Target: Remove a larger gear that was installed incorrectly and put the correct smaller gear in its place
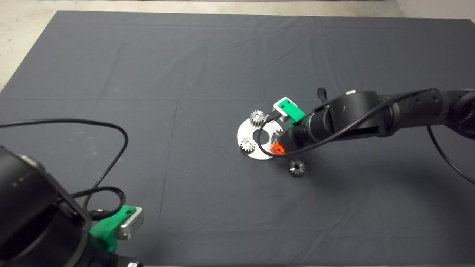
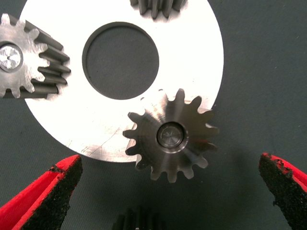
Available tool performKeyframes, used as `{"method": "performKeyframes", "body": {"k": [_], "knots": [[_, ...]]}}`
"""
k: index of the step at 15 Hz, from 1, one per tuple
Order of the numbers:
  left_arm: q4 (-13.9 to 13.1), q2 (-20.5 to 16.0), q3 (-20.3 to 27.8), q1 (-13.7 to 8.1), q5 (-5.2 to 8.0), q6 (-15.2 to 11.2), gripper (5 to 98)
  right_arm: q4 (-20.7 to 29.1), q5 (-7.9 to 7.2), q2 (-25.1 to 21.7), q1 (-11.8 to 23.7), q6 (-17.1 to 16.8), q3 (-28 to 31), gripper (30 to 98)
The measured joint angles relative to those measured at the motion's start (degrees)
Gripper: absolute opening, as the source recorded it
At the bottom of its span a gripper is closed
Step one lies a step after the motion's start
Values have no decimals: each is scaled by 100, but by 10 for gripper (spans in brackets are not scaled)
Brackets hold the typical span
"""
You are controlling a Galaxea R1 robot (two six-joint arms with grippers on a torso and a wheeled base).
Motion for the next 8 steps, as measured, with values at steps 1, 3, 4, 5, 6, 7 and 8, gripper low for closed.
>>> {"method": "performKeyframes", "body": {"k": [1, 3, 4, 5, 6, 7, 8], "knots": [[0, 0, 0, 0, 0, 0, 982, -11, 3, -9, -14, 0, 0, 976], [0, 0, 0, 0, 1, 0, 982, -21, 0, -37, -13, 2, 0, 965], [0, 0, 0, 0, 2, 0, 982, -22, -1, -37, -13, 2, 0, 964], [0, 0, 0, 0, 2, 0, 982, -27, 0, -37, -13, 2, 0, 931], [0, 0, 0, 0, 2, 0, 982, -33, 0, -37, -13, 6, 0, 907], [0, -1, 0, 0, 2, 0, 982, -40, 0, -37, -13, 13, 0, 902], [0, 0, 0, 0, 2, 0, 982, -63, 0, -34, -13, 16, 0, 902]]}}
